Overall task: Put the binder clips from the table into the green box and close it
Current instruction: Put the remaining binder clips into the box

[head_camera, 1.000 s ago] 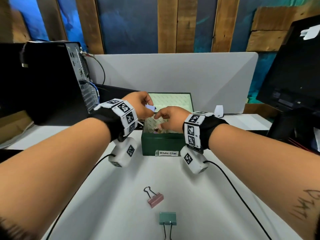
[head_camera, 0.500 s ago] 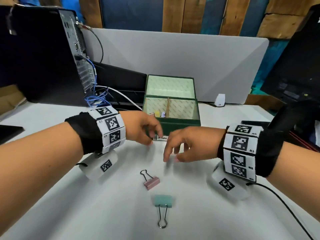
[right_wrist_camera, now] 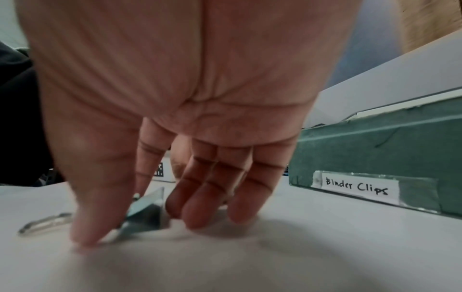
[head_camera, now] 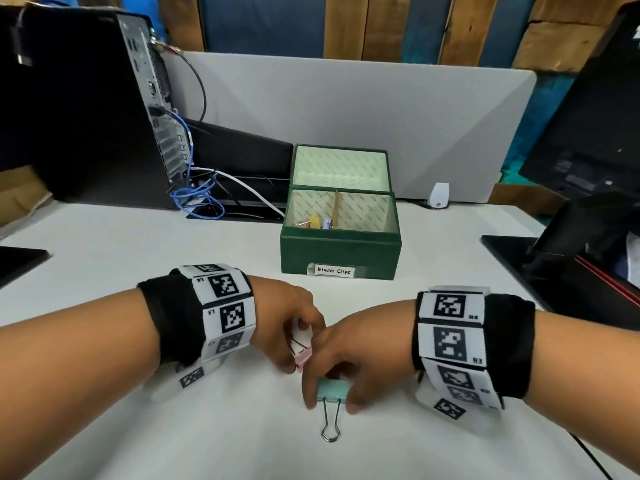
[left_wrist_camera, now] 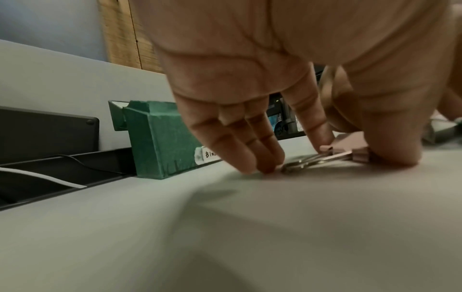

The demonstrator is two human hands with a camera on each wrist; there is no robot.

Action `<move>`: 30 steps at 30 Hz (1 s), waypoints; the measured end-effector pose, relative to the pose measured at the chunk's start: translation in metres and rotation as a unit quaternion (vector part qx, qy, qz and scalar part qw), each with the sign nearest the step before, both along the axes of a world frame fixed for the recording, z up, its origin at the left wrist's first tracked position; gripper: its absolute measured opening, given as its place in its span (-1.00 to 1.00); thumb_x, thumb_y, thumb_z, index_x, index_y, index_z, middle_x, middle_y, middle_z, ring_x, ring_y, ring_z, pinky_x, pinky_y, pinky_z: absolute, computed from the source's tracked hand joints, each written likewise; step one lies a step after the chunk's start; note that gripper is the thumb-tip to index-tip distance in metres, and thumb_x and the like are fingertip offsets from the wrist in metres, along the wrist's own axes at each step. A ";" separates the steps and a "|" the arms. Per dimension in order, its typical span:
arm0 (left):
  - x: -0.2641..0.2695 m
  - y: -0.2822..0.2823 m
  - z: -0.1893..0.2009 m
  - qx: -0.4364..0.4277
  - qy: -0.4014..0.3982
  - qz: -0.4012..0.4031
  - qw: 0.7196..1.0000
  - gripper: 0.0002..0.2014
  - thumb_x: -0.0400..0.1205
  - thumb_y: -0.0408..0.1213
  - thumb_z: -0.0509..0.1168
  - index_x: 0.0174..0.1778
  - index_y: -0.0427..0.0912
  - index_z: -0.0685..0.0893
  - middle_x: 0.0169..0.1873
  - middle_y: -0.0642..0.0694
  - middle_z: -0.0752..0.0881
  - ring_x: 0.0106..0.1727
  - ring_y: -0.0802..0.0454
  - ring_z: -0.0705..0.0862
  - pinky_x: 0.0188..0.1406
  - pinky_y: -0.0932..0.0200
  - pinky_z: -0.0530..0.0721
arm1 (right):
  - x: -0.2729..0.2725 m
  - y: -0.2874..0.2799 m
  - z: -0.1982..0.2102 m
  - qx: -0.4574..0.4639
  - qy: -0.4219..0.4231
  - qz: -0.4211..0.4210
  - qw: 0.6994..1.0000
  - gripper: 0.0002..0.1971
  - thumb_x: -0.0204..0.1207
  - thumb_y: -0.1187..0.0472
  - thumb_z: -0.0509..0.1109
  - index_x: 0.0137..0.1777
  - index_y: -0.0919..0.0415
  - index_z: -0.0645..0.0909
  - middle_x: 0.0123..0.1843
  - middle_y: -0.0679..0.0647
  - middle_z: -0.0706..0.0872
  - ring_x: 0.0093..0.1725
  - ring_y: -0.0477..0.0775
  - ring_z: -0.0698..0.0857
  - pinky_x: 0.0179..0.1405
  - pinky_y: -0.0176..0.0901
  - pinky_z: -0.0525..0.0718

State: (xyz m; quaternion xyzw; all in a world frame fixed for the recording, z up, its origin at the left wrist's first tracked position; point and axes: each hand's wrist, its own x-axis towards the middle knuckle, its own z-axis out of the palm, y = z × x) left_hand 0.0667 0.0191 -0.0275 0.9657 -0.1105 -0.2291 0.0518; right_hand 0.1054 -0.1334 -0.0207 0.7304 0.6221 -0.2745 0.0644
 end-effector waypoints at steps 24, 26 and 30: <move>0.101 0.054 0.009 -0.250 -0.243 0.356 0.867 -0.36 0.52 -0.20 0.38 0.48 0.25 0.30 0.32 -0.19 0.46 0.15 -0.19 0.59 0.04 0.00 0.65 | 0.062 -0.038 0.049 0.366 -0.007 -0.301 0.880 -0.66 0.37 0.20 0.52 -0.16 -0.30 0.50 -0.21 -0.22 0.52 -0.25 -0.12 0.58 -0.14 -0.21 0.67; 0.100 0.053 0.006 -0.335 -0.205 0.384 0.836 -0.36 0.58 -0.31 0.29 0.48 0.33 0.25 0.16 -0.13 0.52 0.01 -0.14 0.60 -0.14 -0.07 0.72 | 0.068 -0.029 0.058 0.420 0.013 -0.316 0.851 -0.69 0.38 0.21 0.52 -0.13 -0.26 0.52 -0.19 -0.19 0.53 -0.29 -0.13 0.57 -0.22 -0.28 0.59; 0.094 0.051 0.002 -0.398 -0.179 0.403 0.804 -0.33 0.58 -0.31 0.28 0.48 0.38 0.19 0.06 -0.16 0.65 0.03 -0.19 0.69 -0.05 -0.24 0.75 | 0.084 0.006 0.074 0.504 0.036 -0.361 0.784 -0.74 0.38 0.15 0.53 -0.01 -0.13 0.57 -0.17 -0.09 0.53 -0.23 0.04 0.65 0.00 0.02 0.72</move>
